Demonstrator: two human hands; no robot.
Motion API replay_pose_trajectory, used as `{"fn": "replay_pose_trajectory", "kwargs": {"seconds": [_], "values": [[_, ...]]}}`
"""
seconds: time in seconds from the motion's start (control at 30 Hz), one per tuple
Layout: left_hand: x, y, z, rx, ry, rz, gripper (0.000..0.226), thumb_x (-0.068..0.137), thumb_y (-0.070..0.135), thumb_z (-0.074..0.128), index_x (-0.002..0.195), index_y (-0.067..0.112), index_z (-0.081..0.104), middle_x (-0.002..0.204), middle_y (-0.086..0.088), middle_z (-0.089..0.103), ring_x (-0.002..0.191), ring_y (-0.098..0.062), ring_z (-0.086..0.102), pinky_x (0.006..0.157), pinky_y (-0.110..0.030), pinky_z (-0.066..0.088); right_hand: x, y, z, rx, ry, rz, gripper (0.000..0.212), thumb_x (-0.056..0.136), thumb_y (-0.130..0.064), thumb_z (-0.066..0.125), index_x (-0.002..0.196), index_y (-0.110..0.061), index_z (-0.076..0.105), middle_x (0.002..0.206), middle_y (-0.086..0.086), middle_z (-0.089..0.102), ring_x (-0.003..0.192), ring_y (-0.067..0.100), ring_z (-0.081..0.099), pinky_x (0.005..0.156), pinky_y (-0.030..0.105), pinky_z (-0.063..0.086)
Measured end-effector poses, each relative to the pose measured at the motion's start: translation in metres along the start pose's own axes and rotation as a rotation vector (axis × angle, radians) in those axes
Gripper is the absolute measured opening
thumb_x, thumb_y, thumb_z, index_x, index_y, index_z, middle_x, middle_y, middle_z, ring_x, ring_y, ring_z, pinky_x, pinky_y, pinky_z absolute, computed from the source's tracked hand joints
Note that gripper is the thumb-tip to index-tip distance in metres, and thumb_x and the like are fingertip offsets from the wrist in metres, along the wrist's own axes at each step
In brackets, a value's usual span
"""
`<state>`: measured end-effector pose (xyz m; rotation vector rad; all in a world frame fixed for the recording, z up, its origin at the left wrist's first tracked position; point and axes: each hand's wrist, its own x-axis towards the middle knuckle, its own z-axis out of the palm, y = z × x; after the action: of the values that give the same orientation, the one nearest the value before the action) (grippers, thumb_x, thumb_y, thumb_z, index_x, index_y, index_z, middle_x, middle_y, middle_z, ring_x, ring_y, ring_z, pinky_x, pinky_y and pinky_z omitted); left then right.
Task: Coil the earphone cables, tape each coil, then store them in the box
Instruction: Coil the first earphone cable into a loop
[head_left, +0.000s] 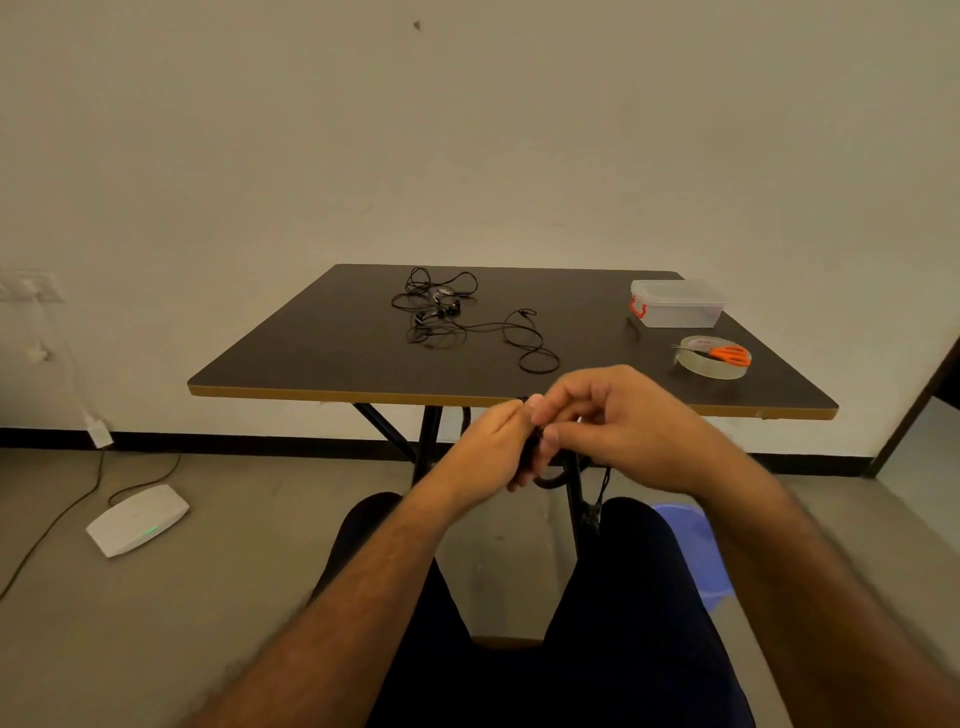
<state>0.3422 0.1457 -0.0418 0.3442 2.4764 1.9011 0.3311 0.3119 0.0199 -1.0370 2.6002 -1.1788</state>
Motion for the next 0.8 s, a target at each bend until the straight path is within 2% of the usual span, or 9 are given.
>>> {"fn": "replay_pose_trajectory", "kwargs": {"seconds": [0.1,0.17,0.27,0.43,0.53,0.6,0.7,0.8], "values": [[-0.001,0.002,-0.001,-0.169,-0.144,-0.061,0.044,0.107,0.042,0.026,0.080,0.015,0.048,0.058,0.002,0.045,0.049,-0.012,0.035,0.050,-0.028,0.029,0.001,0.001,-0.012,0.055,0.020,-0.079,0.014,0.092,-0.005,0.064,0.099,-0.015,0.071,0.080,-0.003,0.074,0.072,-0.001,0.067,0.069,0.012,0.050],[-0.002,0.006,-0.001,-0.301,-0.206,-0.107,0.046,0.105,0.049,0.025,0.079,0.017,0.044,0.057,0.003,0.037,0.048,-0.011,0.028,0.049,-0.025,0.025,0.004,0.006,-0.016,0.080,0.062,-0.119,0.013,0.091,-0.002,0.064,0.098,-0.011,0.071,0.076,-0.006,0.072,0.068,-0.003,0.065,0.066,0.009,0.047],[-0.003,0.010,0.000,-0.468,-0.270,-0.147,0.047,0.101,0.055,0.025,0.076,0.018,0.041,0.055,0.005,0.030,0.047,-0.008,0.022,0.047,-0.022,0.021,0.010,0.015,-0.014,0.142,0.139,-0.161,0.012,0.090,-0.003,0.067,0.095,-0.012,0.072,0.076,-0.010,0.072,0.070,0.000,0.065,0.067,0.013,0.049],[-0.002,0.013,-0.001,-0.639,-0.327,-0.170,0.045,0.097,0.056,0.031,0.072,0.021,0.043,0.054,0.007,0.029,0.045,-0.006,0.020,0.047,-0.021,0.018,0.018,0.030,-0.002,0.413,0.259,-0.198,0.011,0.087,0.004,0.067,0.091,-0.006,0.070,0.076,0.006,0.071,0.070,0.019,0.063,0.066,0.024,0.054],[-0.004,0.015,-0.001,-0.692,-0.377,-0.163,0.044,0.095,0.055,0.034,0.069,0.022,0.046,0.053,0.008,0.030,0.044,-0.006,0.022,0.046,-0.020,0.020,0.021,0.035,0.003,0.483,0.323,-0.191,0.006,0.083,-0.003,0.071,0.089,-0.006,0.070,0.075,0.008,0.069,0.070,0.023,0.062,0.066,0.029,0.055],[-0.004,0.016,-0.001,-0.721,-0.394,-0.137,0.044,0.096,0.054,0.033,0.069,0.022,0.048,0.053,0.008,0.031,0.043,-0.005,0.024,0.045,-0.020,0.021,0.021,0.036,0.007,0.522,0.320,-0.184,0.011,0.082,-0.012,0.070,0.091,-0.005,0.070,0.077,0.013,0.069,0.072,0.028,0.062,0.067,0.030,0.055],[-0.003,0.020,0.000,-0.759,-0.416,-0.082,0.043,0.097,0.052,0.035,0.069,0.023,0.049,0.053,0.009,0.033,0.043,-0.004,0.027,0.044,-0.019,0.022,0.022,0.038,0.015,0.596,0.310,-0.148,0.009,0.088,-0.011,0.063,0.092,-0.009,0.072,0.077,0.010,0.070,0.072,0.022,0.064,0.067,0.028,0.056],[-0.001,0.024,-0.001,-0.790,-0.410,-0.032,0.039,0.095,0.049,0.039,0.069,0.023,0.050,0.053,0.009,0.034,0.042,-0.004,0.028,0.043,-0.019,0.024,0.022,0.040,0.025,0.683,0.272,-0.111,0.015,0.091,-0.018,0.059,0.093,-0.015,0.073,0.084,0.007,0.072,0.079,0.020,0.067,0.073,0.033,0.056]]}}
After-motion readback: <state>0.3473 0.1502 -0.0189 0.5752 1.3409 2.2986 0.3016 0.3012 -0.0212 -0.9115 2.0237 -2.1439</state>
